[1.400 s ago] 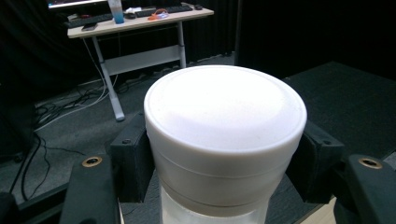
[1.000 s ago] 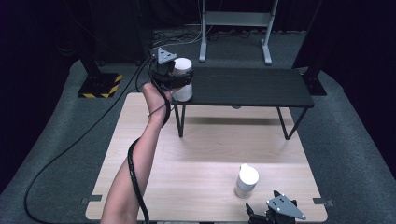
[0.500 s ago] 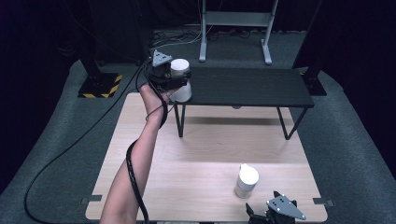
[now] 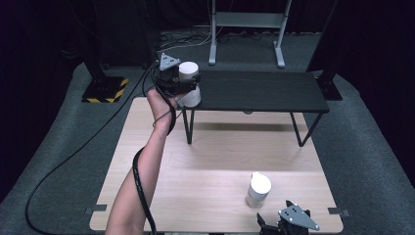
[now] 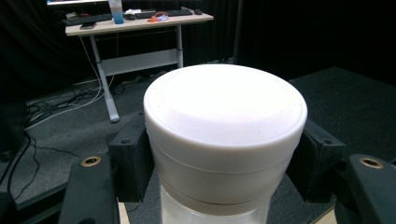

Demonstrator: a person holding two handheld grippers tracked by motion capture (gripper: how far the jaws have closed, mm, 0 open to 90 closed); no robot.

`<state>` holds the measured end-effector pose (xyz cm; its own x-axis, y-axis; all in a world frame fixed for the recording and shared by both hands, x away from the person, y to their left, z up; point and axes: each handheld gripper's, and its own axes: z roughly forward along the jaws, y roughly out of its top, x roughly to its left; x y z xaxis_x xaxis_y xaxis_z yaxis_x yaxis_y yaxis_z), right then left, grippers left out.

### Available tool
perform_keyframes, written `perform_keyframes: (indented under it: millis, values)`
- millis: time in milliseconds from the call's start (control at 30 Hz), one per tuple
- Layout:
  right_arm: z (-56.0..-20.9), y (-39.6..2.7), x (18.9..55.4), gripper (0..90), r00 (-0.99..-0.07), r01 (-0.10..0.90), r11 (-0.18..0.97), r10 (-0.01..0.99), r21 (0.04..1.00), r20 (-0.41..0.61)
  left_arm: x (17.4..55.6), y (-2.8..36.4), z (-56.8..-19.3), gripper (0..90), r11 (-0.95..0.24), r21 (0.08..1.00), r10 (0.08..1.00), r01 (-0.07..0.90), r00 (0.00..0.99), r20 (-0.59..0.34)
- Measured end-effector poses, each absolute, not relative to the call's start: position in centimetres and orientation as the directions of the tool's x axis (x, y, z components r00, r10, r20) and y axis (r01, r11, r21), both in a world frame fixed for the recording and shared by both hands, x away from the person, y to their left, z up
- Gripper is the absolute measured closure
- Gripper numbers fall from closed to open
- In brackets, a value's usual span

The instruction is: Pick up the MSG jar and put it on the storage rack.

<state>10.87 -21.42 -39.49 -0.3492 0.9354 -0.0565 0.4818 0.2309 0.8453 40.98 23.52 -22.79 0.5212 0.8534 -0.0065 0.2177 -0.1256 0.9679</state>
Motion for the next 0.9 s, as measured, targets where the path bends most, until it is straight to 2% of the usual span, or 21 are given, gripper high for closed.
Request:
perform_keyframes:
  millis: [333,533,600,667,900]
  values:
    - [-39.4,-21.4,10.8,0.0,-0.346,0.483,0.232,0.936,0.844,-0.060,41.1,23.4,-22.0,32.3,-0.159,0.956,0.852,0.246,0.523,0.007]
    - [-39.5,-21.3,10.9,0.0,-0.344,0.482,0.233,0.937,0.845,-0.062,41.2,23.9,-21.5,15.3,-0.175,0.940,0.852,0.292,0.524,-0.004]
    - [-39.5,-21.3,10.9,0.0,-0.343,0.484,0.234,0.937,0.843,-0.062,41.0,23.8,-21.1,5.8,-0.205,0.926,0.859,0.317,0.512,0.014]
    - [-39.5,-21.3,10.9,0.0,-0.343,0.484,0.233,0.937,0.844,-0.062,40.9,23.9,-20.6,1.7,-0.249,0.906,0.852,0.343,0.522,0.036]
    - [-39.6,-21.2,10.9,0.0,-0.342,0.483,0.232,0.938,0.845,-0.062,39.9,24.7,-20.6,0.1,-0.353,0.830,0.834,0.431,0.546,0.071]
